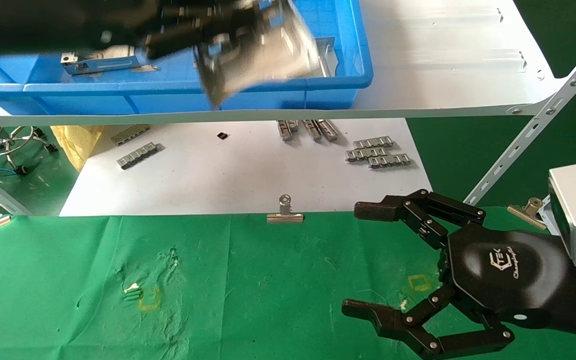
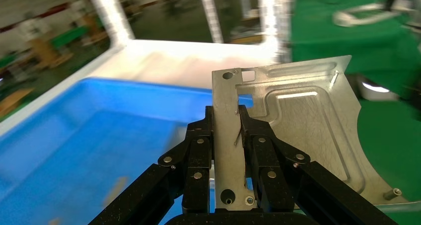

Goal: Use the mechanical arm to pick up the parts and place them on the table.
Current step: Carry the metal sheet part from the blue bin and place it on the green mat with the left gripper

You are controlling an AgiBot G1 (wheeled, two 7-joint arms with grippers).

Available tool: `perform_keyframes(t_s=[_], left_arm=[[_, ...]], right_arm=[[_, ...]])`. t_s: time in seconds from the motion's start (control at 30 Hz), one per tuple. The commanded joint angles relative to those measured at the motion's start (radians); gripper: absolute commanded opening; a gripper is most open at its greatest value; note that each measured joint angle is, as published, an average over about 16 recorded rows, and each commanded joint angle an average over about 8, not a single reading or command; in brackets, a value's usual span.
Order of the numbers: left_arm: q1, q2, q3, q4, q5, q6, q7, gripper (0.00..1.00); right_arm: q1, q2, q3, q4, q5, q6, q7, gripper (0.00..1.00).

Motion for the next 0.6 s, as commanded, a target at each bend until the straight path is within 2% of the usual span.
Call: perform_keyframes(t_s=[0.03,0.17,0.37,0.47,0.6], left_arm=[[0.01,-0.013,-0.002,-0.011,-0.006,0.066,0.028,0.0],[0.092,-0.081,0.038,-0.156,-0.07,0.074,0.077,0.0],[0.219,-0.225,0.146,-0.382,-0.195,0.07,0.174,0.0],[0.255,-0.28,0.204,-0.424,-0.232,0.065,0.24,0.0],[0.284,-0.312,0.276,-0.394,-0.24,0.058,0.333,0.0]], right_arm=[[0.0,0.0,0.0,0.0,0.0,0.0,0.0,1.0],[0.0,0.0,0.0,0.0,0.0,0.0,0.0,1.0],[0.0,0.0,0.0,0.0,0.0,0.0,0.0,1.0],[0.0,0.0,0.0,0.0,0.0,0.0,0.0,1.0],[0.0,0.0,0.0,0.0,0.0,0.0,0.0,1.0]])
